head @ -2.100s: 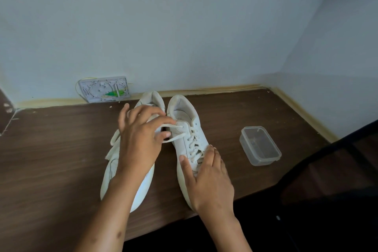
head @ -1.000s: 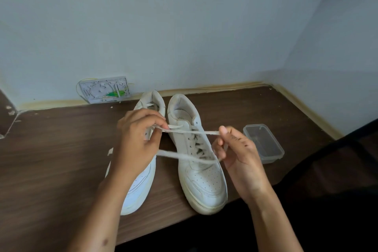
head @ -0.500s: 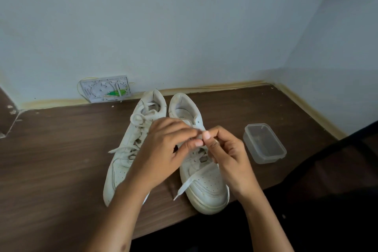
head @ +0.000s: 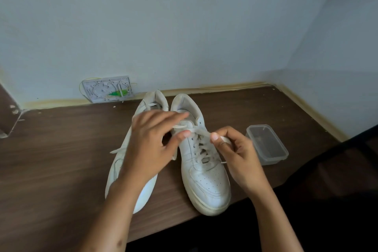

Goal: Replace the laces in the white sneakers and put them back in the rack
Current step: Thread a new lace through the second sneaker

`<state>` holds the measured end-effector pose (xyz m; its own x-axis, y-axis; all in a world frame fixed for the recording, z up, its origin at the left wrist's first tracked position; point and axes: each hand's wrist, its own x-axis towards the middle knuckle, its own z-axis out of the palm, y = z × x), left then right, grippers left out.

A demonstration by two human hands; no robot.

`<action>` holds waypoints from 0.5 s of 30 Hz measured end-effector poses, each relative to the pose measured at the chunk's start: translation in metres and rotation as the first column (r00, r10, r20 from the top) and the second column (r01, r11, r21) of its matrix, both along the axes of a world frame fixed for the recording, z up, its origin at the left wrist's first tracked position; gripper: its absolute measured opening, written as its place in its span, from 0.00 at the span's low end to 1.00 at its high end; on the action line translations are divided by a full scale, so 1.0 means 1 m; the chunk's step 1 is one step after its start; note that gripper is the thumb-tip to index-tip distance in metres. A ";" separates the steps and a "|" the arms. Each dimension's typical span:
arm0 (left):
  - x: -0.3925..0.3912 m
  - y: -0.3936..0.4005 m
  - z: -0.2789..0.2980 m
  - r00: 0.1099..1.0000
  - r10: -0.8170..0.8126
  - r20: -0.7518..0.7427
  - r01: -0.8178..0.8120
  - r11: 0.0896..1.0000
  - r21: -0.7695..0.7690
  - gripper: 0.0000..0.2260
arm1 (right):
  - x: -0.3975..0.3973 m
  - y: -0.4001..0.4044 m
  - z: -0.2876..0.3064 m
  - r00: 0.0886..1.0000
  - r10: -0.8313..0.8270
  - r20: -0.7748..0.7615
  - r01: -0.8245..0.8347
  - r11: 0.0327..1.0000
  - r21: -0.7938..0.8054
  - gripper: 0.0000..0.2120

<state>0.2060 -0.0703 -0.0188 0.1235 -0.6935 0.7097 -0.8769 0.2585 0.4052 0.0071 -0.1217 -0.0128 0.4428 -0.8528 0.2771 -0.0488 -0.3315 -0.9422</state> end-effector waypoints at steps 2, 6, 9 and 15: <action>-0.013 -0.004 -0.002 0.994 -0.088 0.060 0.090 0.996 -0.017 0.12 | 0.008 0.003 -0.002 0.997 0.066 -0.028 -0.066 0.998 -0.019 0.10; -0.017 -0.007 -0.006 0.993 -0.084 0.080 0.088 0.995 -0.052 0.06 | 0.009 0.003 -0.003 0.995 0.070 -0.072 -0.071 0.997 -0.006 0.11; -0.002 -0.006 -0.006 0.999 0.044 0.031 -0.042 0.997 -0.060 0.05 | -0.002 -0.003 -0.002 0.996 0.037 -0.083 -0.037 0.999 -0.001 0.11; -0.008 -0.006 -0.005 0.992 -0.107 -0.066 0.109 0.994 0.015 0.15 | -0.002 -0.003 0.000 0.995 0.076 -0.066 -0.078 0.997 -0.025 0.07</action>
<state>0.1978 -0.0759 -0.0236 0.0929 -0.7186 0.6892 -0.8158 0.3420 0.4665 0.0054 -0.1247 -0.0132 0.5244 -0.8079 0.2689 -0.0825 -0.3626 -0.9283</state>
